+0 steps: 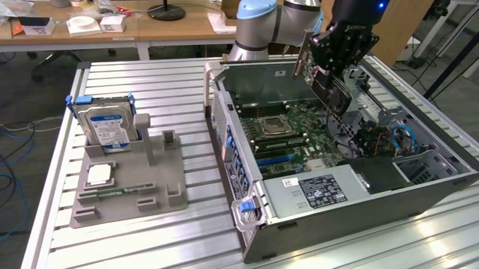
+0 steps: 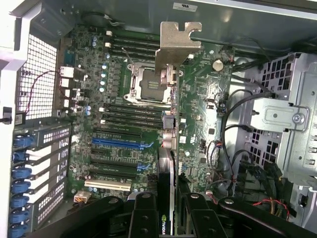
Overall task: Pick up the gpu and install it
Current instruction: 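Insert the gpu into the slot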
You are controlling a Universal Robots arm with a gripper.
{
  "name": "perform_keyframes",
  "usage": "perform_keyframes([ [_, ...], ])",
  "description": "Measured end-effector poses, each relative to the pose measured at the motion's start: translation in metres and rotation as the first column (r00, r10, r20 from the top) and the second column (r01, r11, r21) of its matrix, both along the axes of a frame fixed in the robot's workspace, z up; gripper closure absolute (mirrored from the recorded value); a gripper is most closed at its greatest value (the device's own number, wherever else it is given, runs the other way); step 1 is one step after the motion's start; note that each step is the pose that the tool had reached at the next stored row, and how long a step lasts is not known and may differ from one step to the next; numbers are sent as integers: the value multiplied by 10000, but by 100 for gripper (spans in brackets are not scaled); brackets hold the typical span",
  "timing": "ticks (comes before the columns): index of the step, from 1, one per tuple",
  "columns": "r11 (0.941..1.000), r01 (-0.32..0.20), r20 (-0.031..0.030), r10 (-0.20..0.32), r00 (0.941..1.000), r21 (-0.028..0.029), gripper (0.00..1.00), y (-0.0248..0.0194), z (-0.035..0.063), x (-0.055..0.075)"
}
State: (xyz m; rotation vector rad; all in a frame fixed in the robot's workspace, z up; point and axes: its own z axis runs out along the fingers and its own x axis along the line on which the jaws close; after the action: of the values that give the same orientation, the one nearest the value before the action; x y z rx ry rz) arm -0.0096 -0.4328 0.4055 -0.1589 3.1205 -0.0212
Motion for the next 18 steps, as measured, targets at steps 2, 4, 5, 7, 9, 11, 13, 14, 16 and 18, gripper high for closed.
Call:
perform_keyframes([
  [2, 10000, -25, -1, 25, 10000, 0, 74, 0, 0, 0],
  [4, 10000, -51, -1, 51, 10000, 0, 74, 0, 0, 0],
  [5, 10000, -64, -1, 64, 10000, 0, 74, 0, 0, 0],
  [7, 10000, -93, 0, 93, 10000, 0, 74, 0, 0, 0],
  [9, 9999, -121, 0, 121, 9999, 0, 74, 0, 0, 0],
  [11, 9999, -149, 0, 149, 9999, 0, 74, 0, 0, 0],
  [13, 9998, -178, 0, 178, 9998, -1, 74, 0, 0, 0],
  [14, 9998, -194, 0, 194, 9998, -1, 74, 0, 0, 0],
  [16, 9997, -226, -1, 226, 9997, -1, 74, 0, 0, 0],
  [18, 9997, -261, -1, 261, 9997, 0, 74, 0, 0, 0],
])
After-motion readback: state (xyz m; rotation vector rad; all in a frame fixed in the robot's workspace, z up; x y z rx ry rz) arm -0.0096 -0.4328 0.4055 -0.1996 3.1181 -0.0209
